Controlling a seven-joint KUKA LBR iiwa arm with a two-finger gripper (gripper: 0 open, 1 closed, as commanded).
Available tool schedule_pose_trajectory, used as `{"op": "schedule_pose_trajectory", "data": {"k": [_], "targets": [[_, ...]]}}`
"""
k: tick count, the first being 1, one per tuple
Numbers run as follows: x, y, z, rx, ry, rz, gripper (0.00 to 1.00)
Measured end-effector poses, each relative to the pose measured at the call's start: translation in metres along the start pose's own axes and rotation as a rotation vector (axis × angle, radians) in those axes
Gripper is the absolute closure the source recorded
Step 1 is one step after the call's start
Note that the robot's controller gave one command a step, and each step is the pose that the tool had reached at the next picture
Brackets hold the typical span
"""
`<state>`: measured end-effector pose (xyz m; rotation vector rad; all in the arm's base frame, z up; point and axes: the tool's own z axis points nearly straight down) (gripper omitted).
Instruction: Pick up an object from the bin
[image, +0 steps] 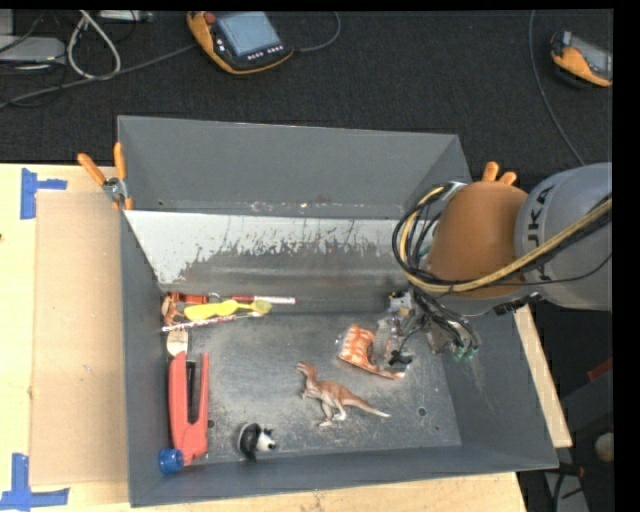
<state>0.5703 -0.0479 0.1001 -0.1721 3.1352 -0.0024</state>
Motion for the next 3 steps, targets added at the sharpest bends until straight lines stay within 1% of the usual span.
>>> {"op": "schedule_pose_trajectory", "data": {"k": [1,2,3], "targets": [[-0.0001,0.0005,0.0,0.0,0.0,-0.002,0.0],[-0.0002,0.0009,0.0,0.0,0.0,-0.004,1.0],[-0.0002,0.001,0.0,0.0,0.0,-0.004,1.0]]}}
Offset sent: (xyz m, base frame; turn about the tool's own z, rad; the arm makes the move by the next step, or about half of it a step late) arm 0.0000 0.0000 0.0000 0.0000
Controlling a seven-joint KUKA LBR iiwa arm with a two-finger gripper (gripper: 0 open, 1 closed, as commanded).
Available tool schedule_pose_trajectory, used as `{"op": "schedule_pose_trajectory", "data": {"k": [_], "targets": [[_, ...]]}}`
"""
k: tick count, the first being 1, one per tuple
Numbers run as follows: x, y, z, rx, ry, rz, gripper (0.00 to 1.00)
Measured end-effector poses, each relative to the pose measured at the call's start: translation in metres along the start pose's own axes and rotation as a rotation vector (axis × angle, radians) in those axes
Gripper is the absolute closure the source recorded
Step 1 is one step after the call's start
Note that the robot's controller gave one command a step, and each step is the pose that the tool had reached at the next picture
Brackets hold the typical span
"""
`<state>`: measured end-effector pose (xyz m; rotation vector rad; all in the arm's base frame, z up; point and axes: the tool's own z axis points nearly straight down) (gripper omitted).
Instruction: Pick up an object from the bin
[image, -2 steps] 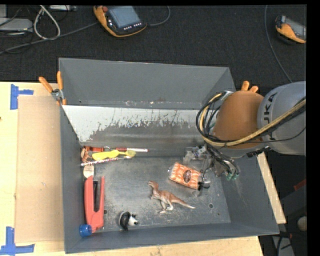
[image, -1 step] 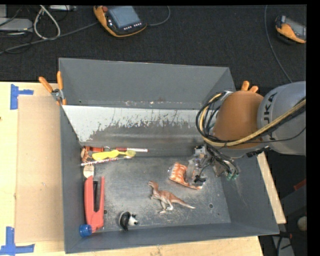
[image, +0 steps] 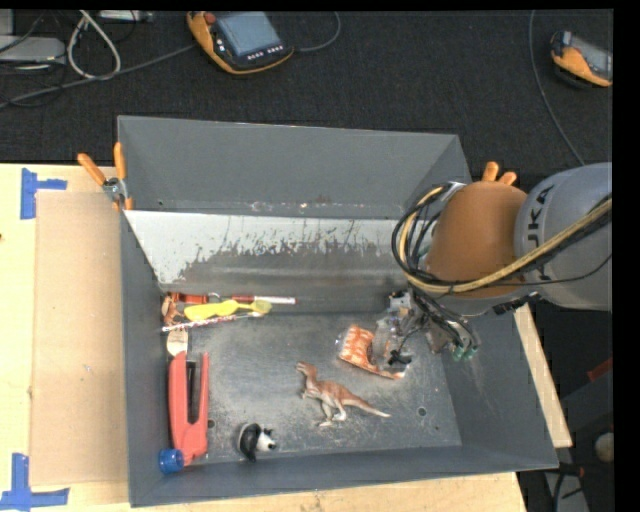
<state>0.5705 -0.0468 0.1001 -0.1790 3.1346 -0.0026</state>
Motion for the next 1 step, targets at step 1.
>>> {"op": "schedule_pose_trajectory", "data": {"k": [1], "targets": [[-0.01,0.0114,0.0258,0.002,0.0,0.013,1.0]]}}
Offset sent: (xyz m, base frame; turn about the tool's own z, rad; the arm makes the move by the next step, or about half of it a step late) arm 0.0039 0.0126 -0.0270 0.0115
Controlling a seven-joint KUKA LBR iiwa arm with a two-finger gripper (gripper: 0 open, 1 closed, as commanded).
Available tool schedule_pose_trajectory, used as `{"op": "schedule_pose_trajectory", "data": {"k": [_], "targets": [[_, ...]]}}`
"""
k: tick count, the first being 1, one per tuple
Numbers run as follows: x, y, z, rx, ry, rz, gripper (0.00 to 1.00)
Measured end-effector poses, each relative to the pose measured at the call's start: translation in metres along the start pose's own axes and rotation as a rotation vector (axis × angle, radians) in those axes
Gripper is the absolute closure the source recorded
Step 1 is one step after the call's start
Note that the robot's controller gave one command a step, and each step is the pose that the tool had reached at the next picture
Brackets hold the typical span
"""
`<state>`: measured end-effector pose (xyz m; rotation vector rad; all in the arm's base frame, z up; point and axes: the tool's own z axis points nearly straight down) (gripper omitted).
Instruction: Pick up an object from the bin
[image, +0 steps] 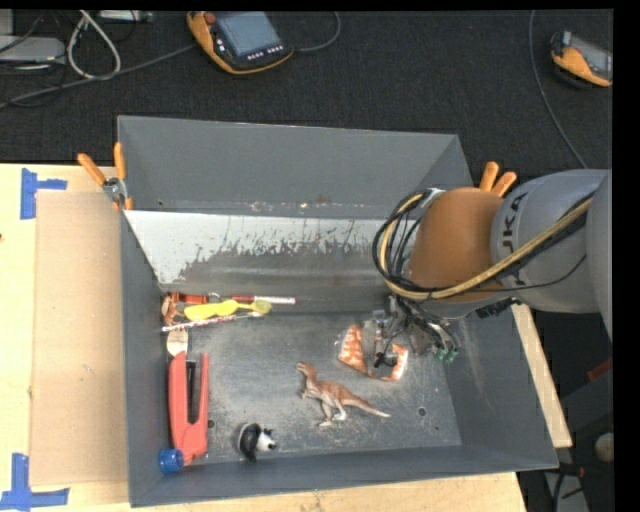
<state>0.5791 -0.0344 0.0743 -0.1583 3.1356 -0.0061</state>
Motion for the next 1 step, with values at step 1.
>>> {"op": "schedule_pose_trajectory", "data": {"k": [1], "targets": [[-0.0016,0.0052,0.0179,-0.001,-0.005,0.0,0.0]]}}
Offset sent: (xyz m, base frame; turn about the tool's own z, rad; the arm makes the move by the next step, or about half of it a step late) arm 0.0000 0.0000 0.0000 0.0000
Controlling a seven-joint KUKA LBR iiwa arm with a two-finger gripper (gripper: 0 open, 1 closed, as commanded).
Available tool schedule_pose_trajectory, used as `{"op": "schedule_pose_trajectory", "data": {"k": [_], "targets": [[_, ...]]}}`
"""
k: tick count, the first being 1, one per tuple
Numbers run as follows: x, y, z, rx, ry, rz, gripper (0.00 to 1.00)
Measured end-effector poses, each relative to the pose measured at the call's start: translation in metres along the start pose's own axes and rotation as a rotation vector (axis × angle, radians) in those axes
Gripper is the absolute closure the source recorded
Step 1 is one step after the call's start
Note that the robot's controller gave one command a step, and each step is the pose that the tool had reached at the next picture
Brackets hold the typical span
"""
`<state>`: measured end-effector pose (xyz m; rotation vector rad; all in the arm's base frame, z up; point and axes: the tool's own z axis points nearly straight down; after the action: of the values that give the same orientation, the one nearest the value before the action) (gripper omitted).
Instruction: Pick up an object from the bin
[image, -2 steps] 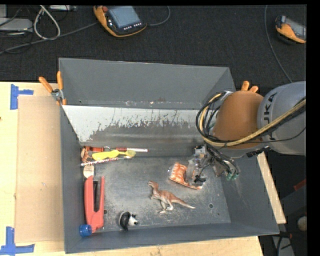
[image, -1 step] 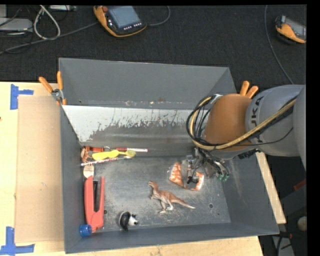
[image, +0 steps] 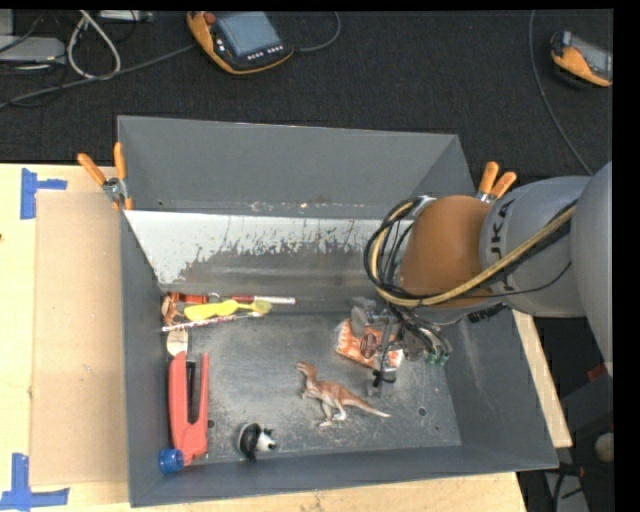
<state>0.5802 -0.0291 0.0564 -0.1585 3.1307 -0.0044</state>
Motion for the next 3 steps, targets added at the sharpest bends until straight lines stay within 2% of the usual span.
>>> {"op": "schedule_pose_trajectory", "data": {"k": [1,2,3], "targets": [[0.003,-0.001,-0.01,-0.002,0.0,-0.001,1.0],[0.004,-0.001,-0.013,-0.002,-0.001,-0.001,1.0],[-0.014,-0.024,-0.013,-0.003,-0.002,-0.221,1.0]]}}
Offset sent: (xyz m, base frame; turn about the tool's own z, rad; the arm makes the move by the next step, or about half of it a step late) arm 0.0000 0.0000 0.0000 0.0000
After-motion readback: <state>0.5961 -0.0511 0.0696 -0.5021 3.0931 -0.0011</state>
